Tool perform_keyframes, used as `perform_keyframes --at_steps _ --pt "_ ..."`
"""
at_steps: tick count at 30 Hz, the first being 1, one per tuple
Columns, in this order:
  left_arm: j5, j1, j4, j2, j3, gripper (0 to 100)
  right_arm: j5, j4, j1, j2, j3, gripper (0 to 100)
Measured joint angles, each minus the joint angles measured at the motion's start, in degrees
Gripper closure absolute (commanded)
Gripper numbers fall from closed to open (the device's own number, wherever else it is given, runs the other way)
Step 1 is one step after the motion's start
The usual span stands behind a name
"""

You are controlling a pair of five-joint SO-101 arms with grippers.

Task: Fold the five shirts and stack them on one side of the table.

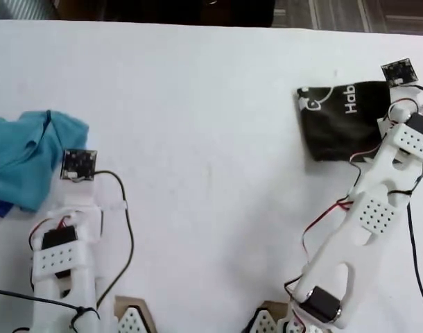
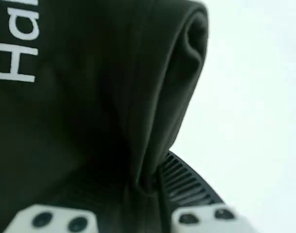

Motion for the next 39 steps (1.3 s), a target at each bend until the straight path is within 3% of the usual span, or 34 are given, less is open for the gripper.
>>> perform_keyframes --at_steps 7,13,21,31,39 --pt "0.0 0.0 0.0 0.0 0.0 97 0.0 -0.09 0.18 0.0 -0.09 95.8" --pt "0.0 0.0 0.0 0.0 0.0 97 -2.11 2.64 0.26 0.0 -2.29 76.1" --pt "0.0 0.0 0.0 0.0 0.0 97 -12.75 11.69 -0.09 -4.22 -11.87 79.5" --pt "0.0 0.0 0.0 0.0 0.0 97 -13.19 34.11 -8.7 -12.22 -14.77 79.6" --pt "0.0 0.0 0.0 0.0 0.0 97 -15.82 35.96 -11.16 -21.8 -13.54 79.6"
